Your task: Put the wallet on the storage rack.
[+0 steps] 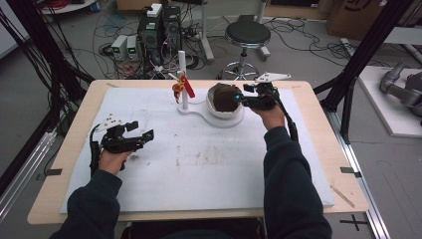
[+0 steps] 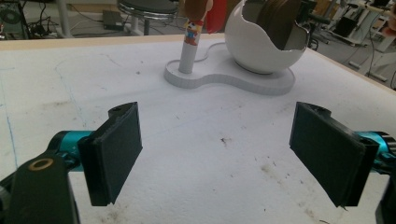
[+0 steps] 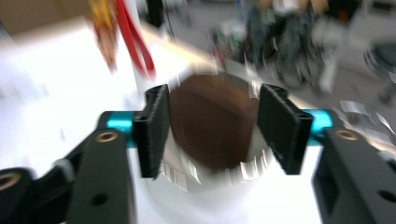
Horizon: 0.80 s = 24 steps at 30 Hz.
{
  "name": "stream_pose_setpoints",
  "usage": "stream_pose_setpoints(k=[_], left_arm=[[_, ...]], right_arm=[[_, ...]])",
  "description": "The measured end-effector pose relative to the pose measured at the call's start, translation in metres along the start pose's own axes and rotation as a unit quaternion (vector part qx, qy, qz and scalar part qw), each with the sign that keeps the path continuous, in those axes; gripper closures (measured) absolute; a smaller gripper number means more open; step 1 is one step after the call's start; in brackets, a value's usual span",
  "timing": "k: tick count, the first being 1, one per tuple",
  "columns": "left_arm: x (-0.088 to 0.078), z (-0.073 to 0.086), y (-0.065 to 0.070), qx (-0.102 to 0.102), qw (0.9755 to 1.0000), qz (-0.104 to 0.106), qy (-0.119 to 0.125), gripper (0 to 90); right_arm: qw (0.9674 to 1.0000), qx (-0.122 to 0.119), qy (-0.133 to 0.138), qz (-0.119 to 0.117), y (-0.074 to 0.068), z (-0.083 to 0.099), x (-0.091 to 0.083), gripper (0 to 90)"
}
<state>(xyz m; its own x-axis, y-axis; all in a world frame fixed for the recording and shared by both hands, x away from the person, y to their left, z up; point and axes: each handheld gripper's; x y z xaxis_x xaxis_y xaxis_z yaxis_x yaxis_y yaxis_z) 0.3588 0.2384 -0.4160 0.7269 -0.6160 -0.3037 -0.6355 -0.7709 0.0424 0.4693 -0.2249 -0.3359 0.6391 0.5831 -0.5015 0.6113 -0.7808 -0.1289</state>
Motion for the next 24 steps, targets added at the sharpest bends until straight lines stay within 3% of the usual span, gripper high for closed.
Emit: stream_pose_setpoints(k=[1, 3, 13, 19, 24], left_arm=[[0.000, 0.000, 0.000, -0.001, 1.0000, 0.001, 0.003, 16.8], [0.000, 0.000, 0.000, 0.001, 1.0000, 0.006, 0.002, 17.1], [0.001, -0.001, -0.001, -0.012, 0.9997, 0.012, 0.019, 17.8], [0.000, -0.002, 0.001, 0.014, 0.9996, 0.004, 0.024, 17.9], [-0.001, -0.004, 0.005, 0.049, 0.9985, -0.006, 0.025, 17.9]], right_arm=[[0.9998, -0.013, -0.011, 0.014, -0.002, 0.008, -0.006, 38.6], [0.9996, -0.020, -0.018, 0.012, -0.004, 0.021, -0.015, 36.7], [0.9997, 0.010, -0.019, 0.012, -0.009, 0.085, -0.054, 26.9], [0.9997, 0.022, 0.006, 0.010, -0.005, 0.115, -0.069, 20.8], [0.9992, 0.023, 0.023, 0.022, -0.003, 0.117, -0.075, 20.8]])
Point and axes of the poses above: each handheld gripper's, and its own axes: x roughly forward along the jaws, z roughly out of its underside, y roughly to its right, and after that the axes turned 11 degrees about x, right-handed
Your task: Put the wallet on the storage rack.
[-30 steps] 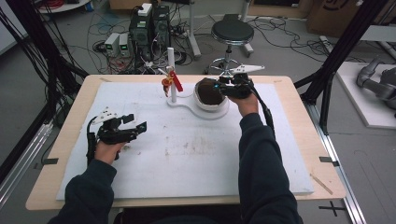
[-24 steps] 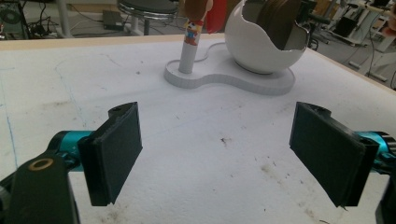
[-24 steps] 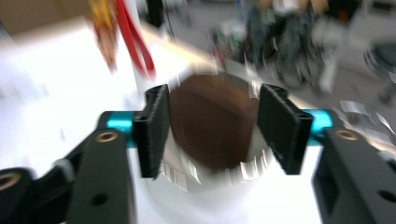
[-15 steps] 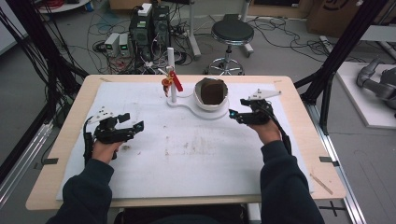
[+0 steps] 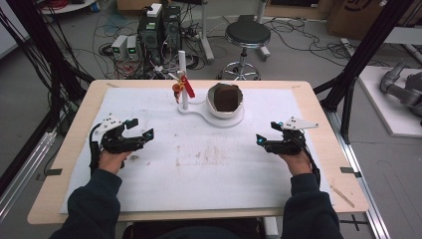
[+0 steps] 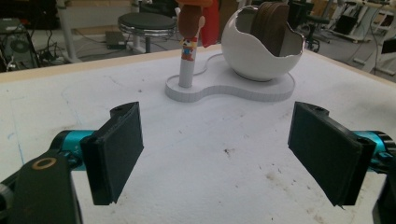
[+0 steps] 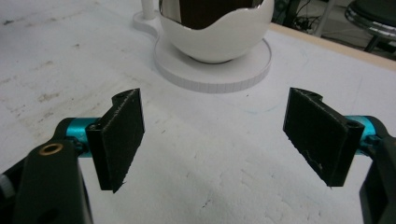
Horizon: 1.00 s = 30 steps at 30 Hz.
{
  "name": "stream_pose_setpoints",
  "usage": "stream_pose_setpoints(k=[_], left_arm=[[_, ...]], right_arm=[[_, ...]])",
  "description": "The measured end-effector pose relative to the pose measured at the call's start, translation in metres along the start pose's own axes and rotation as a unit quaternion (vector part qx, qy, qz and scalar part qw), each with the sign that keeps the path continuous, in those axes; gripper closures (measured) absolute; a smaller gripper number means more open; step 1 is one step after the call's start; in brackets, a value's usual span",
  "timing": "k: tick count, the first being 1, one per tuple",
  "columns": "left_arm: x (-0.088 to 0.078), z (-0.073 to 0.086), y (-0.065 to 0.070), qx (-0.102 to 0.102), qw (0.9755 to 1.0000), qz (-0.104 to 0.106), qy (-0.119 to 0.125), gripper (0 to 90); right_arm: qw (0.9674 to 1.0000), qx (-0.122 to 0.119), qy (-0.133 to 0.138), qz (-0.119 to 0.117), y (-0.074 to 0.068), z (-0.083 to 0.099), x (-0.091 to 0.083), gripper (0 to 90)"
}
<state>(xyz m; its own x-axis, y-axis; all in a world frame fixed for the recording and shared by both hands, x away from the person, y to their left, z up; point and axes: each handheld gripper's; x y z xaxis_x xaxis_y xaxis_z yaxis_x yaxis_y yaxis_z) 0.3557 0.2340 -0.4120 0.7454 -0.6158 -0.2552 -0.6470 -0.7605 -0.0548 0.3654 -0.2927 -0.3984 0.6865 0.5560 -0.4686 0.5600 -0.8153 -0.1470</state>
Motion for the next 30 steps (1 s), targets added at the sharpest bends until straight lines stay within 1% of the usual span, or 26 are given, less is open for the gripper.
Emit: stream_pose_setpoints(k=[1, 3, 7, 9, 12, 15, 18, 19, 22, 28, 30], left_arm=[[-0.0002, -0.0002, 0.0001, 0.000, 1.0000, 0.001, -0.001, 17.9], [0.0002, -0.0005, 0.0010, -0.004, 1.0000, 0.007, -0.001, 17.9], [0.0007, -0.0008, 0.0031, -0.006, 0.9998, 0.015, -0.007, 17.9], [0.0001, -0.0012, 0.0044, -0.007, 0.9998, 0.016, -0.006, 18.3], [-0.0009, -0.0011, 0.0061, -0.009, 0.9998, 0.016, -0.005, 18.6], [0.0000, -0.0003, 0.0079, -0.010, 0.9998, 0.018, -0.006, 18.7], [0.0009, -0.0001, 0.0095, -0.010, 0.9997, 0.020, -0.008, 18.8], [0.0011, 0.0002, 0.0096, -0.009, 0.9997, 0.022, -0.010, 18.8], [0.0019, 0.0008, 0.0097, -0.009, 0.9996, 0.023, -0.012, 18.8], [0.0023, 0.0015, 0.0088, -0.013, 0.9996, 0.024, -0.012, 18.8], [0.0026, 0.0017, 0.0088, -0.013, 0.9996, 0.024, -0.011, 18.8]], right_arm=[[1.0000, -0.005, 0.005, 0.003, -0.0009, -0.0004, -0.0012, 20.8], [0.9999, -0.011, 0.007, 0.002, -0.0014, -0.0006, -0.0017, 20.8], [0.9999, -0.011, 0.006, 0.003, -0.0031, 0.0000, -0.0031, 20.8], [0.9999, -0.016, 0.004, 0.003, -0.0038, 0.0009, -0.0040, 20.8], [0.9999, -0.013, 0.003, 0.004, -0.0053, 0.0020, -0.0060, 20.8], [1.0000, -0.004, 0.007, 0.003, -0.0058, 0.0020, -0.0081, 20.8], [0.9998, 0.008, 0.020, -0.003, -0.0037, 0.0037, -0.0092, 20.8], [0.9997, 0.013, 0.018, -0.001, -0.0033, 0.0043, -0.0092, 20.8], [0.9998, 0.015, 0.012, 0.002, -0.0021, 0.0062, -0.0090, 20.8], [0.9999, 0.013, -0.002, 0.010, -0.0016, 0.0087, -0.0063, 20.8], [0.9999, 0.008, -0.005, 0.010, -0.0014, 0.0094, -0.0055, 20.8]])
Point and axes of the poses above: each handheld gripper's, and its own axes: x roughly forward along the jaws, z roughly out of its underside, y roughly to its right, and after that the axes turned 11 degrees about x, right-handed
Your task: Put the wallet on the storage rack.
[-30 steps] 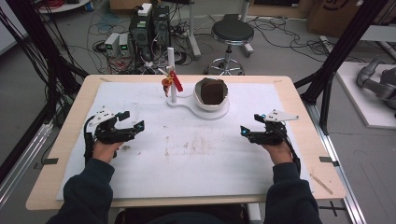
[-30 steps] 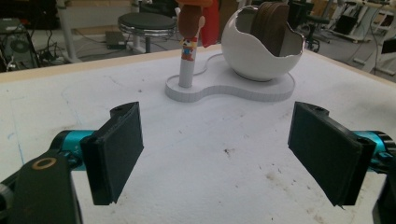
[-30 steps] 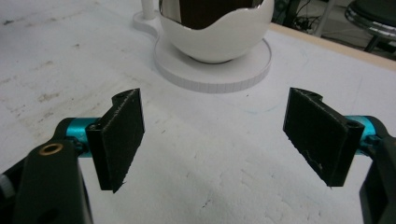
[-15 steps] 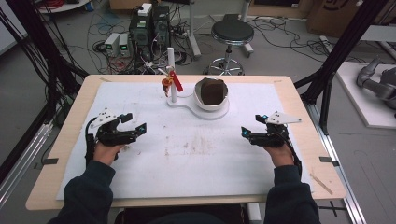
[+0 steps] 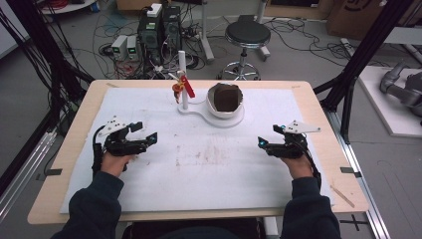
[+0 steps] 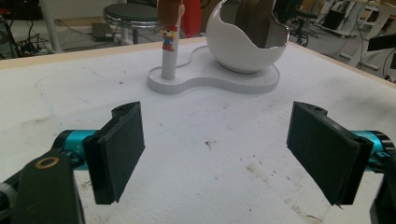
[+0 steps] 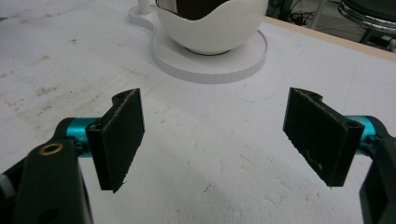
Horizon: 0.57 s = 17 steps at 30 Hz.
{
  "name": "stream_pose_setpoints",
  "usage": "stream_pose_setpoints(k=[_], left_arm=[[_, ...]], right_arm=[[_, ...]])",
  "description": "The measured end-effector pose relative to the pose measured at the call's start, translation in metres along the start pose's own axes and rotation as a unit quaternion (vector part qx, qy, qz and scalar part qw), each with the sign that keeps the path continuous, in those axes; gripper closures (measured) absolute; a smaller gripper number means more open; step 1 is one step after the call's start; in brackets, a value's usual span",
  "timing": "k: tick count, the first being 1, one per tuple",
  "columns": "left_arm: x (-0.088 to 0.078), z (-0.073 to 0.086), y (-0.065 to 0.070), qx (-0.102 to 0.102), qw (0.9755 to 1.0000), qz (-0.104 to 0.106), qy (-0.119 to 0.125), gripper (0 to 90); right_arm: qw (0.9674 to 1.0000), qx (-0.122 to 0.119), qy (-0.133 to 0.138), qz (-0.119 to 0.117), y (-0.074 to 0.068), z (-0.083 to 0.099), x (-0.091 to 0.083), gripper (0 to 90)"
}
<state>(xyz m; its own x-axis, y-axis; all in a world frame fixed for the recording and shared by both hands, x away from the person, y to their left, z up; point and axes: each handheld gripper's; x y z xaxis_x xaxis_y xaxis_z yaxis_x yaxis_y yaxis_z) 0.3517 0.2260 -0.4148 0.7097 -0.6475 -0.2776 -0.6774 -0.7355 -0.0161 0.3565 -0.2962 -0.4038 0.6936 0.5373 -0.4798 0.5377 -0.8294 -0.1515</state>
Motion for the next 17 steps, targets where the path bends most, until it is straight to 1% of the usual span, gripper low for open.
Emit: stream_pose_setpoints(k=[5, 14, 17], left_arm=[[0.0002, 0.0007, -0.0001, -0.001, 1.0000, 0.001, -0.002, 19.0], [0.0006, 0.0025, -0.0017, -0.005, 1.0000, 0.000, -0.003, 19.2], [0.0006, 0.0032, -0.0023, -0.010, 0.9999, -0.002, -0.003, 19.2]], right_arm=[[1.0000, 0.001, -0.005, 0.000, -0.0011, 0.0001, 0.0001, 20.8], [1.0000, 0.000, -0.003, 0.000, -0.0002, -0.0001, -0.0006, 20.8], [1.0000, 0.003, -0.001, 0.000, 0.0001, -0.0002, -0.0009, 20.8]])
Point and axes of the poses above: each handheld gripper's, and its own axes: x roughly forward along the jaws, z roughly out of its underside, y roughly to its right, and after that the axes turned 11 degrees about x, right-handed
